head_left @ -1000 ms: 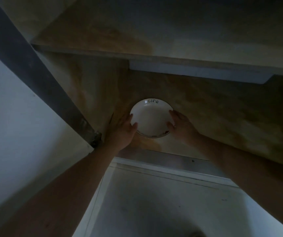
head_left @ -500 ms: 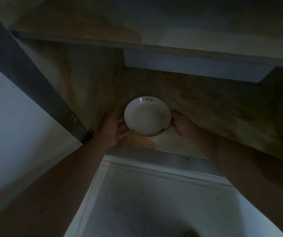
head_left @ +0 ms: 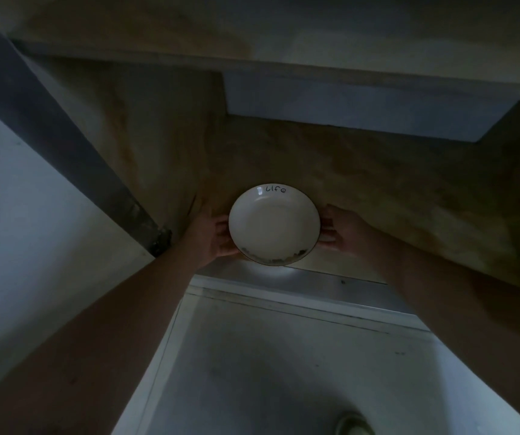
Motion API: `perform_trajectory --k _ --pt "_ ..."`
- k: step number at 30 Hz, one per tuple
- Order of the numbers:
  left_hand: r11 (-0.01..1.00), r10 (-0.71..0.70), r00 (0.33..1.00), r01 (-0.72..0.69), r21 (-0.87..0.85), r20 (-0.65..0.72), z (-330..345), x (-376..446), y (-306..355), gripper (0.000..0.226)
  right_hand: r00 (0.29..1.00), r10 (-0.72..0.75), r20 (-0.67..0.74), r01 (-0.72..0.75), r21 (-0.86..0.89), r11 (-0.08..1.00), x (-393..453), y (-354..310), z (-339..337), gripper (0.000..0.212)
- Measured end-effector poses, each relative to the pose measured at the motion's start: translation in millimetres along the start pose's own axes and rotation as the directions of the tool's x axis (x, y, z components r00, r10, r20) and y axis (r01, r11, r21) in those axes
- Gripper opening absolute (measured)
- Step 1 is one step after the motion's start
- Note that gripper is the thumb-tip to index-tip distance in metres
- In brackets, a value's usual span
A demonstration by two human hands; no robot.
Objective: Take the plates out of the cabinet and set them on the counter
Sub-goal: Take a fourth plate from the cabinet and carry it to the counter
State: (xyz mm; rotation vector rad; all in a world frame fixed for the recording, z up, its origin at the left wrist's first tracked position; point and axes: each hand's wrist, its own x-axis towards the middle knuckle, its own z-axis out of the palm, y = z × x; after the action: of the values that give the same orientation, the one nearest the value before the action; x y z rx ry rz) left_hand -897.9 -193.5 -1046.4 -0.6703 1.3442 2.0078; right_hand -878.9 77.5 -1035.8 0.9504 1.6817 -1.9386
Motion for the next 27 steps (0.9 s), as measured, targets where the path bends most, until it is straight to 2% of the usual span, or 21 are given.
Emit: perform_trajectory --k 2,4,9,13,19,27 --pt "1.0 -0.002 1.0 0.002 0.013 -0.003 2.7 -3.8 2.5 0.081 0.999 0.003 0.051 -0.001 -0.03 1.0 -1.4 1.4 -1.7 0.036" --pt "1.0 0.004 1.0 -0.004 -0.002 0.002 2.0 -7.3 5.4 0.08 0.997 -0.007 0.08 0.009 -0.035 0.999 -3.5 2.5 -3.3 0.03" --pt "1.0 0.001 1.0 -0.001 0.006 0.0 -2.1 -22.4 5.0 0.083 0.995 -0.053 0.079 0.059 -0.073 0.996 -13.8 7.3 -9.6 0.033" --pt "0.999 -0.04 0.999 0.04 0.009 -0.028 1.0 -55.4 -6.5 0.077 0.995 -0.038 0.093 0.053 -0.161 0.985 -46.3 11.7 -12.6 0.022" --pt "0.995 -0.081 0.994 0.085 0.051 -0.08 11.9 -138.5 -14.3 0.062 0.997 0.054 0.063 -0.041 -0.179 0.983 -139.8 -0.6 -12.8 0.023" --pt "0.983 -0.175 0.981 0.178 0.039 -0.084 35.2 -287.7 9.7 0.067 0.984 0.168 0.053 -0.16 -0.128 0.979 -292.9 -32.9 -17.3 0.028"
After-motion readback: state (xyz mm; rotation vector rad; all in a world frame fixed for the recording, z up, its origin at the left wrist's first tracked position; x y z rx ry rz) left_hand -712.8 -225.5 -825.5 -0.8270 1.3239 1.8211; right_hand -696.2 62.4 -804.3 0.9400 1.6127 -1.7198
